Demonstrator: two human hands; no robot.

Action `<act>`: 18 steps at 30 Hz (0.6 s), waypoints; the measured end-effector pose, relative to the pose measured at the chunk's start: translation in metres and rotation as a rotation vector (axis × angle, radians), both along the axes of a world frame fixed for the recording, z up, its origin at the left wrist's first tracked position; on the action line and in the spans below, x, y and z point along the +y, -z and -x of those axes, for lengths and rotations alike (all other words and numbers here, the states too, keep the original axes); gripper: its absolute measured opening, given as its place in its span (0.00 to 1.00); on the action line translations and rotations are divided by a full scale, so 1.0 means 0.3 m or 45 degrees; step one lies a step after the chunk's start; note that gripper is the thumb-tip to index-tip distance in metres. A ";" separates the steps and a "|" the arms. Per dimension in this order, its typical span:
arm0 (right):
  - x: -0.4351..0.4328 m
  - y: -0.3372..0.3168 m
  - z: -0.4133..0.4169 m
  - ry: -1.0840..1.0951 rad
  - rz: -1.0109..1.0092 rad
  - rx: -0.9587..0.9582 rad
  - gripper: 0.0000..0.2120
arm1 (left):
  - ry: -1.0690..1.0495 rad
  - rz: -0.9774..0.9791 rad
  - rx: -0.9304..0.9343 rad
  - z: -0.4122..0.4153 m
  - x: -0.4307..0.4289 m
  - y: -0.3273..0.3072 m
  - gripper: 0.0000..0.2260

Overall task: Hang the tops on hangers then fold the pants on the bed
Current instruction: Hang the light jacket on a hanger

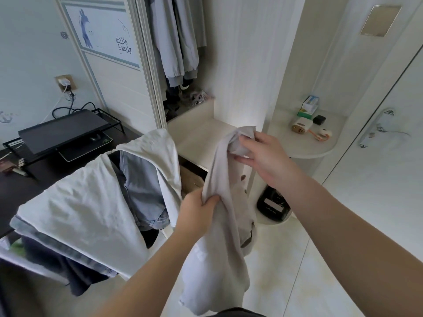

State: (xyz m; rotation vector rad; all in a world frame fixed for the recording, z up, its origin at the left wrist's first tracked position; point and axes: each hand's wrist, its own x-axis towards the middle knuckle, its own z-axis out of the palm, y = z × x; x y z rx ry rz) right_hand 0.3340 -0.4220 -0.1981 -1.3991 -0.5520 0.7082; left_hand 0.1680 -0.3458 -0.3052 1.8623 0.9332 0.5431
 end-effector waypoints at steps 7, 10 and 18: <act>-0.131 0.226 0.114 -0.039 0.358 -0.547 0.16 | -0.210 0.221 -0.275 -0.005 0.076 -0.102 0.20; -0.173 0.347 0.222 -0.316 0.570 -0.584 0.25 | -0.208 0.397 -0.410 -0.028 0.080 -0.152 0.21; -0.132 0.436 0.200 -0.233 0.727 -0.592 0.13 | -0.216 0.507 -0.438 -0.079 0.142 -0.187 0.15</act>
